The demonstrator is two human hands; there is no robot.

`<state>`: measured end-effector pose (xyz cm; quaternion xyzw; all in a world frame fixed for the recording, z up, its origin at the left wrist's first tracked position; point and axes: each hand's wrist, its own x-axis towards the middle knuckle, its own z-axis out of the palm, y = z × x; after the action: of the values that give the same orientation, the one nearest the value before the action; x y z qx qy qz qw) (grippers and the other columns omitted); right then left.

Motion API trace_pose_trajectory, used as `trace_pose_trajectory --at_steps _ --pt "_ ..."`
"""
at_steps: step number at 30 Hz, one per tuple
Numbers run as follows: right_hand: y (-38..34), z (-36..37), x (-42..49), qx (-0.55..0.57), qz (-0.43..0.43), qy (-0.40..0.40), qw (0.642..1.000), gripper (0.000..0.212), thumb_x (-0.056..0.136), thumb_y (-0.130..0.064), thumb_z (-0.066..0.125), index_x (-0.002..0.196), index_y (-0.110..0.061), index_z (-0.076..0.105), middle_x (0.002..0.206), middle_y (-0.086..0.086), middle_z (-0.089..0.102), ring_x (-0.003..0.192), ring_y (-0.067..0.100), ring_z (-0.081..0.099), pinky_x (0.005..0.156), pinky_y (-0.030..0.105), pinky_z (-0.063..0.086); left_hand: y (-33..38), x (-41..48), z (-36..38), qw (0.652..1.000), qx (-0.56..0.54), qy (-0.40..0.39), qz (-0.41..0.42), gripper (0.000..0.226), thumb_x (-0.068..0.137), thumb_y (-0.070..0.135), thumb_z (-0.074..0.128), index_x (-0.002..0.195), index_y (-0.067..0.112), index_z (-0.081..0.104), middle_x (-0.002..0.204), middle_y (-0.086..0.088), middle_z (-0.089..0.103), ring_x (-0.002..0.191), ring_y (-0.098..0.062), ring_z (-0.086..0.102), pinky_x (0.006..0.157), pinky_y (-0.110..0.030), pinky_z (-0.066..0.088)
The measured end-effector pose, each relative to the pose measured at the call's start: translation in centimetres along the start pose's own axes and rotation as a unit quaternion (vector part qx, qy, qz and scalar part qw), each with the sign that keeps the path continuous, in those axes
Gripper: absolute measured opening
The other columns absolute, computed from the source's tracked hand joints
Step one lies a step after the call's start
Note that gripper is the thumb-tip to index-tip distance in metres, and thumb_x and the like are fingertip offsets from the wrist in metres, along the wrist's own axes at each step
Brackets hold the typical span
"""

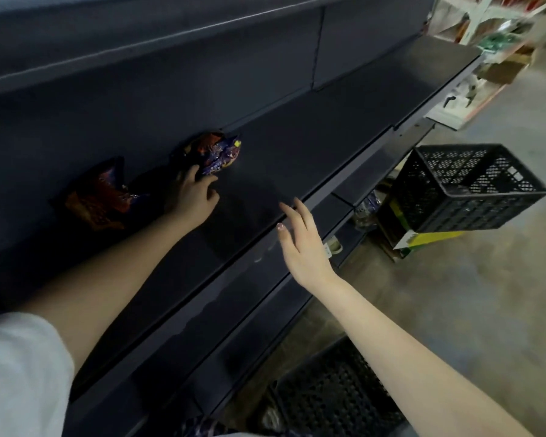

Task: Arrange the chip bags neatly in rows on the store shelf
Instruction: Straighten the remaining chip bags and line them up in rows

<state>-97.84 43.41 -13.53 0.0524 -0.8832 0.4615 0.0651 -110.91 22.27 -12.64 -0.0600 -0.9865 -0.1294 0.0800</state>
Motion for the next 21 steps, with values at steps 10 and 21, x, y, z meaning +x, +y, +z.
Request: trace_pose_trajectory --at_steps 10,21 --pt "-1.0 -0.5 1.5 -0.007 -0.006 0.013 1.000 0.042 0.101 -0.034 0.034 0.142 -0.024 0.035 0.157 -0.003 0.013 0.140 0.021 0.027 0.112 0.040 0.029 0.4 0.3 -2.3 0.991 -0.066 0.107 0.052 0.025 0.083 0.013 0.060 0.104 0.004 0.067 0.111 -0.015 0.064 0.105 -0.035 0.052 0.087 -0.038 0.043" --pt "-7.8 6.6 3.9 0.108 -0.111 0.020 0.988 0.060 0.095 -0.014 0.051 0.147 -0.011 0.021 0.156 0.010 0.013 0.144 0.017 0.012 0.092 -0.010 0.011 -3.0 -8.1 -11.0 0.942 -0.238 0.236 0.002 0.022 0.079 0.026 0.071 0.091 0.013 0.057 0.090 0.005 0.063 0.085 -0.011 0.061 0.075 -0.022 0.045"
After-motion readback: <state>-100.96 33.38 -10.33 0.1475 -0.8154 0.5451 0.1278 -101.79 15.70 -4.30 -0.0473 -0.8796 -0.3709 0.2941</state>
